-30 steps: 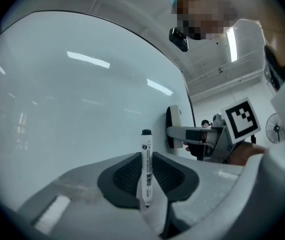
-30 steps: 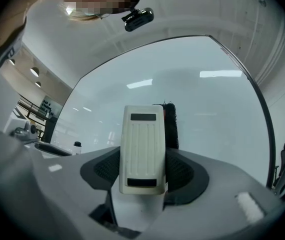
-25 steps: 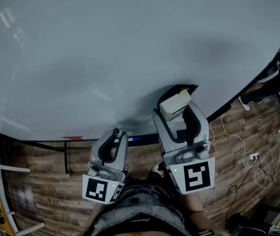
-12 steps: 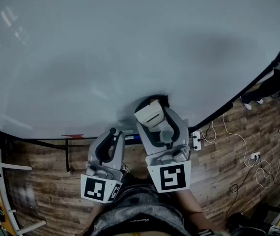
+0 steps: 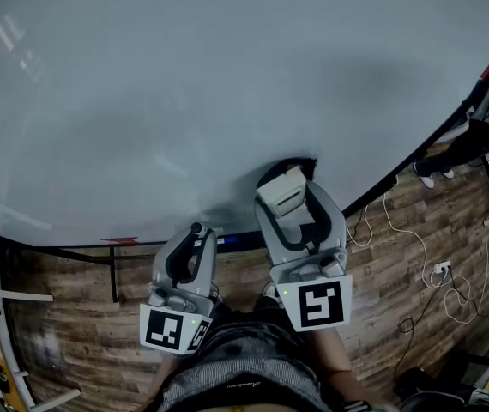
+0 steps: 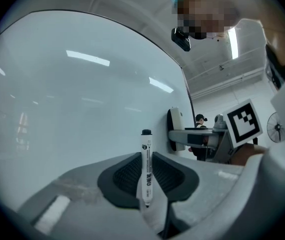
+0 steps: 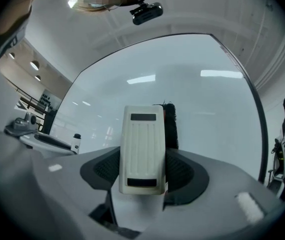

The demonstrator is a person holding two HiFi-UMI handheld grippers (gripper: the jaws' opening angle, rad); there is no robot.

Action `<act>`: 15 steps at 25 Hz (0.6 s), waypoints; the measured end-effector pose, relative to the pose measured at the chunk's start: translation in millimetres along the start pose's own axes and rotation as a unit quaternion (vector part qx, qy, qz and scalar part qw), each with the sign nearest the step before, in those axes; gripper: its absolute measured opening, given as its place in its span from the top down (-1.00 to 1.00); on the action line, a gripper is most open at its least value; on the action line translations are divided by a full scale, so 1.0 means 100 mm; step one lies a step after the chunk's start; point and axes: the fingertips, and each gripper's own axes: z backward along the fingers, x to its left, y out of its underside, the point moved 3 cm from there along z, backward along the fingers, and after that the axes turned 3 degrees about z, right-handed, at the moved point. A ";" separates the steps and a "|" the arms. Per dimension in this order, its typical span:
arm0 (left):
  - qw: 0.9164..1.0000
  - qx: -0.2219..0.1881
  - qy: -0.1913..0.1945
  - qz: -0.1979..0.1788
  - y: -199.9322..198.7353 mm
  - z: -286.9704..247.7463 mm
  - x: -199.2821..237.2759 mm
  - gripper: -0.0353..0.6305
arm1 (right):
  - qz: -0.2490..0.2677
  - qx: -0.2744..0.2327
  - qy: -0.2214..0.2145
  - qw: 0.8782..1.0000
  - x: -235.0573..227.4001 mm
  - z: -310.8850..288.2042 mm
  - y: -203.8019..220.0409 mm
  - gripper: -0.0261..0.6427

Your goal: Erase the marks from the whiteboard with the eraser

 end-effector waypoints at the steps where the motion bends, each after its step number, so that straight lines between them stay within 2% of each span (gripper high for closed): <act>1: 1.000 0.000 0.002 0.000 0.00 -0.03 -0.06 0.67 | 0.000 0.000 0.010 1.000 -0.13 0.05 0.02 0.15; 6: 1.000 0.000 0.007 -0.001 0.02 -0.12 -0.20 0.67 | 0.011 0.013 0.051 0.999 -0.53 0.19 0.15 0.15; 11: 1.000 -0.002 -0.005 0.000 0.06 -0.17 -0.30 0.67 | 0.048 0.006 0.049 0.998 -0.57 0.20 0.20 0.15; 15: 1.000 -0.004 -0.028 -0.006 0.09 -0.18 -0.35 0.67 | 0.051 -0.007 0.035 0.998 -0.56 0.20 0.23 0.15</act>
